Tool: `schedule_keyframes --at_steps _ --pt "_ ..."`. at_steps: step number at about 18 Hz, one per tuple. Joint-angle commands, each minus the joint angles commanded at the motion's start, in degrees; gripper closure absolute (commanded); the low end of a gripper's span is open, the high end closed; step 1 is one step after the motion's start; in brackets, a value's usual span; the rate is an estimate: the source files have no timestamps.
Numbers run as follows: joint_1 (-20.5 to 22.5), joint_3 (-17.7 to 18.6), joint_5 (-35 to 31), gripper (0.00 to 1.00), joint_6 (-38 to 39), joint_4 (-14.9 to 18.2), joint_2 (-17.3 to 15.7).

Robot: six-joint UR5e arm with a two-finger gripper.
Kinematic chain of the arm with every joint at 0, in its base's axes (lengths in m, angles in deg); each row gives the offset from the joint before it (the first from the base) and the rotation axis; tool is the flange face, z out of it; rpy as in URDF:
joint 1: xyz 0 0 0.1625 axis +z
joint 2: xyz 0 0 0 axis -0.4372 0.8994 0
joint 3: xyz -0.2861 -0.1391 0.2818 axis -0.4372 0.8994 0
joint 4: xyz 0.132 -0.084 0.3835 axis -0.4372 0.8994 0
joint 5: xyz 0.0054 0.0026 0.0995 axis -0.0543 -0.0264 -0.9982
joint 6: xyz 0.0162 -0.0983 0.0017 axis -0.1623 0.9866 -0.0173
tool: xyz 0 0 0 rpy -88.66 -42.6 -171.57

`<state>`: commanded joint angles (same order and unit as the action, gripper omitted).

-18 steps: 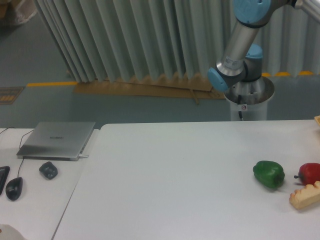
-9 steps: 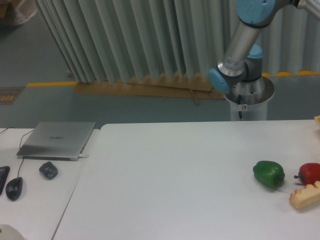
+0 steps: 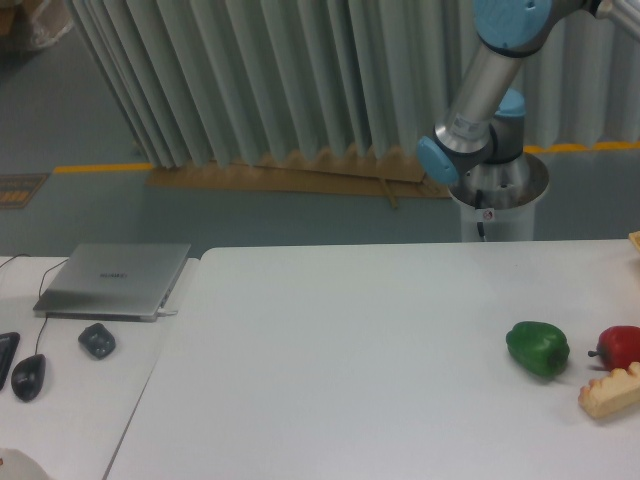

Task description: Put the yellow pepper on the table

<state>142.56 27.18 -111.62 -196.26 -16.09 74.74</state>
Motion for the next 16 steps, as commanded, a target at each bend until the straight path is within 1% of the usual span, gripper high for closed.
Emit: schedule_keyframes --at_steps 5,9,12,16 --pt "0.0 -0.1 0.0 0.37 0.0 0.1 -0.3" --pt "0.1 -0.6 0.5 0.37 0.1 3.5 -1.3" --pt "-0.1 -0.8 1.5 0.37 0.8 6.0 -3.1" --pt "-0.3 -0.9 3.7 0.37 4.4 9.4 -5.1"
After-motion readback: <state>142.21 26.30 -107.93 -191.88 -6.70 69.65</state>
